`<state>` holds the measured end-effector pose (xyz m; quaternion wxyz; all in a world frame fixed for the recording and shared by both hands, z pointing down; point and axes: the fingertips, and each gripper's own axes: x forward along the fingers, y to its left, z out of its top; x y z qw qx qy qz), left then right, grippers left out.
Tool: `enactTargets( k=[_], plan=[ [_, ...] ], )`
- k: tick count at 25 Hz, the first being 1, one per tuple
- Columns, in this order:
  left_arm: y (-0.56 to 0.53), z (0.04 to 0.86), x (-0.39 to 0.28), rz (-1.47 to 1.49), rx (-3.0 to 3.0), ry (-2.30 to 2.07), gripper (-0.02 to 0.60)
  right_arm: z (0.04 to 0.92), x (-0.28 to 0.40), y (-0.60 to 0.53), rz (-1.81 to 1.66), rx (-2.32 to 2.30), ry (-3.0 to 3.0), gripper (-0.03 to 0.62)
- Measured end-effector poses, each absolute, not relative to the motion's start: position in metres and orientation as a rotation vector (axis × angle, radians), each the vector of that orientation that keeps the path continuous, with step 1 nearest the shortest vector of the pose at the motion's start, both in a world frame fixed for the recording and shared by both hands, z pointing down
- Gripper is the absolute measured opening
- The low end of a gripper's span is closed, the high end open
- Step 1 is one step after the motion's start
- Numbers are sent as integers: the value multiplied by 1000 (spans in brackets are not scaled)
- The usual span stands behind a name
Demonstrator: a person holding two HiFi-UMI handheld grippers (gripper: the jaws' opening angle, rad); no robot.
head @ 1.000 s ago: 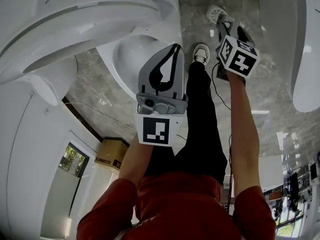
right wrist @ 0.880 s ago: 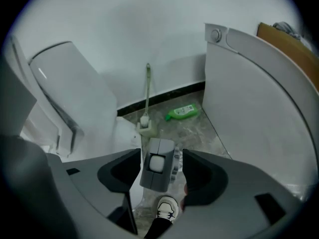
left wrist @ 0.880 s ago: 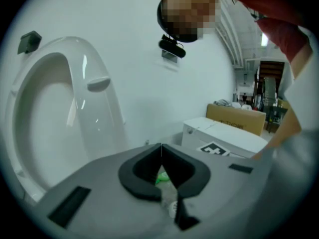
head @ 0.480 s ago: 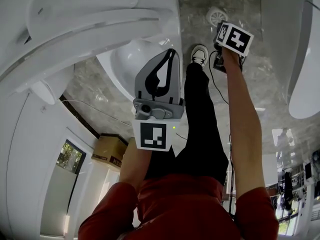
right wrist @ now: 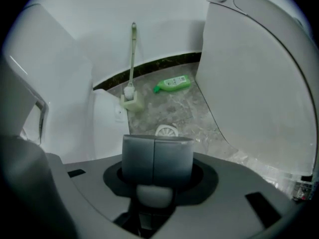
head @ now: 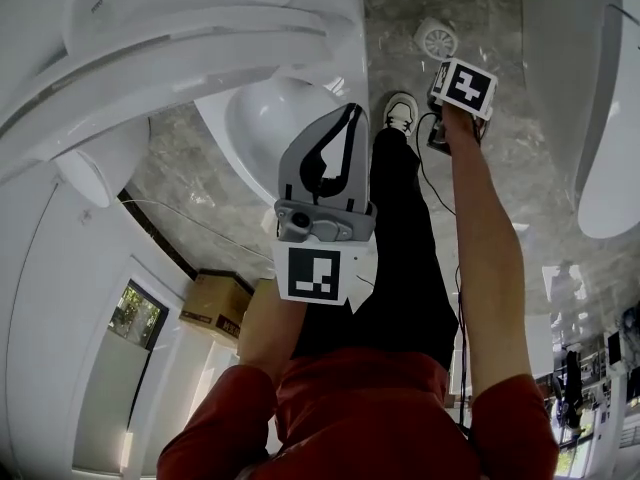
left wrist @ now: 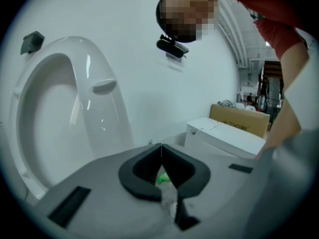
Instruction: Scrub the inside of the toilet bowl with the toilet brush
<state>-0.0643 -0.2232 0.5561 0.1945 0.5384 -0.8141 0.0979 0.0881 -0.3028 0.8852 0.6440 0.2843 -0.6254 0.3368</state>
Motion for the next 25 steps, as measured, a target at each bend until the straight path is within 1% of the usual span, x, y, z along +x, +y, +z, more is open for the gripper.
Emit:
enactTargets(
  k=[4,9,17,25],
  plan=[
    [-208,545,-60,259,1494,-2287,-2,857,108,-293,757,657,-1494,156],
    [-178,508,-52,203,1520,-2322,-2,784,126,-258,716,648,-1643,156],
    [-93,402,-45,96,1585,-2442,-2,601,126,-196,598,680,-1991,156],
    [60,282,-58,76,1580,-2586,-2,420,117,-83,463,671,-2286,156]
  ],
)
